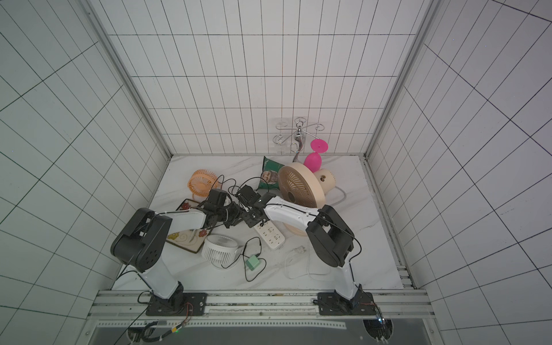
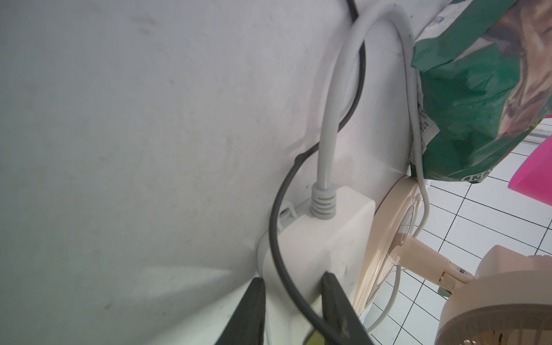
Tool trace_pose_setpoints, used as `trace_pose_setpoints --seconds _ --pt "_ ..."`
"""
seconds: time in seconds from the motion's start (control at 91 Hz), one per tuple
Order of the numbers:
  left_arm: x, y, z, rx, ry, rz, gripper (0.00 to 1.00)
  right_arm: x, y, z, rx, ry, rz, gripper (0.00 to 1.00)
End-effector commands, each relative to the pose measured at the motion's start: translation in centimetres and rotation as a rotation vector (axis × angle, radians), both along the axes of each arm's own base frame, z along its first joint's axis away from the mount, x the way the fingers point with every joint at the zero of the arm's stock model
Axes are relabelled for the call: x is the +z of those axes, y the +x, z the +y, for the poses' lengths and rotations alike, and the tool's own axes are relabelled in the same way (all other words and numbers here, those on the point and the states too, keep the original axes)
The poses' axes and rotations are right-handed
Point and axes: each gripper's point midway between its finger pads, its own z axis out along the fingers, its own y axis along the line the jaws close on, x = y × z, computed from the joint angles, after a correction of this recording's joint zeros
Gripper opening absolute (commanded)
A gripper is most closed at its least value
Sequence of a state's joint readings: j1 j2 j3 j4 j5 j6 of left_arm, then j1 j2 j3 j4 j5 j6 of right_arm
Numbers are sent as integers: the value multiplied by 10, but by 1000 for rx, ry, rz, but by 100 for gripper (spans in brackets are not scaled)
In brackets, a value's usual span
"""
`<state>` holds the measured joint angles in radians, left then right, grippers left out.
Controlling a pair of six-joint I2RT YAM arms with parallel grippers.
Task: Unplug the desk fan from the power strip
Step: Remove the plug from the socket.
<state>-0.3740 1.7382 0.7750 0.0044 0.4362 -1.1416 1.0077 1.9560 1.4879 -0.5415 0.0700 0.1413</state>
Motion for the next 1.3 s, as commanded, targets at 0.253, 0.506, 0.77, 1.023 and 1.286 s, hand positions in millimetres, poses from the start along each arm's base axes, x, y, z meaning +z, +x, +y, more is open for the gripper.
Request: trace_pose_setpoints --seconds 0.253,0.506,0.77,1.023,1.286 --pt "-90 -92 49 8 263 375 33 99 10 31 40 309 -194 18" --pt "-95 -96 50 14 266 392 32 103 8 28 44 318 -206 18" --pt "-99 -99 54 21 284 403 32 104 9 26 37 316 -213 18" --pt "-69 -73 49 -14 281 294 34 103 18 10 -35 297 -212 17" --pt "21 -39 44 -111 317 67 47 113 38 -13 -148 288 -191 17"
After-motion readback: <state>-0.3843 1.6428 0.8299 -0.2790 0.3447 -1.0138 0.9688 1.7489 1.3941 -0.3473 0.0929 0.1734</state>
